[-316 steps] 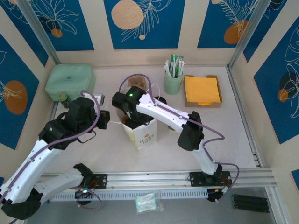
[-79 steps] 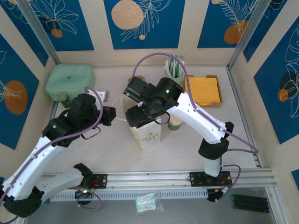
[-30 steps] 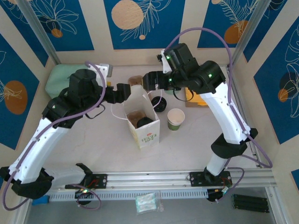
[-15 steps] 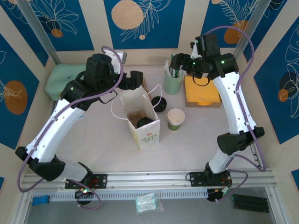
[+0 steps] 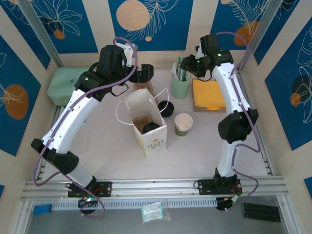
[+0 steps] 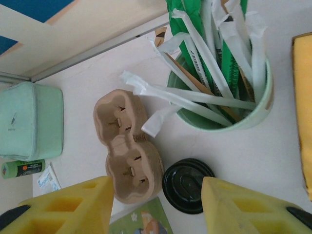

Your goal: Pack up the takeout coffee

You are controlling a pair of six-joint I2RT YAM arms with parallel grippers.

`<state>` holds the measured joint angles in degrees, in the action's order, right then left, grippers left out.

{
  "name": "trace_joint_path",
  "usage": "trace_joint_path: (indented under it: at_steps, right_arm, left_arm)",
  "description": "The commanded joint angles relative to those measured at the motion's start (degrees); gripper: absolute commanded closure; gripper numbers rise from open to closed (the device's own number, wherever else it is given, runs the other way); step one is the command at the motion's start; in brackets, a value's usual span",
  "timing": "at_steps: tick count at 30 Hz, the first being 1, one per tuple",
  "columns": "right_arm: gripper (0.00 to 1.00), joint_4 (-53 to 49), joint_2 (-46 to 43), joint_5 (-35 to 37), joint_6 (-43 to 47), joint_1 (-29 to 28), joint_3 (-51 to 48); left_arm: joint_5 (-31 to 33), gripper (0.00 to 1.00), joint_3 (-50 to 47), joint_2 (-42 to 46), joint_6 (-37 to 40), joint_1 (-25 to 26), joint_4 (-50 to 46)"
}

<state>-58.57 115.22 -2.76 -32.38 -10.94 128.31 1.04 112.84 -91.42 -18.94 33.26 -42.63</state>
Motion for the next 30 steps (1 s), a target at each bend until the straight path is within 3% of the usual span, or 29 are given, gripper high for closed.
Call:
trace_joint_path:
  at_steps: [1,13,23,30]
  right_arm:
    - [0.49,0.56,3.55,-2.97,0.54,-0.57,5.56]
    - [0.44,-1.97,16.79,-2.1,1.72,-2.15,21.37]
    - [0.45,-0.43,20.3,-2.62,0.82,-2.47,23.65]
    - [0.52,0.23,20.88,-2.68,0.45,-2.39,23.85]
  left_arm:
    - [-1.77,0.0,2.88,-0.88,1.19,-0.81,-0.61]
    - [-3.93,0.01,5.45,-3.93,0.74,-1.18,-0.95]
    - [-4.67,0.01,6.43,-5.05,0.7,-1.41,-1.05]
    - [-5.34,0.01,6.61,-5.57,0.7,-1.37,-1.04]
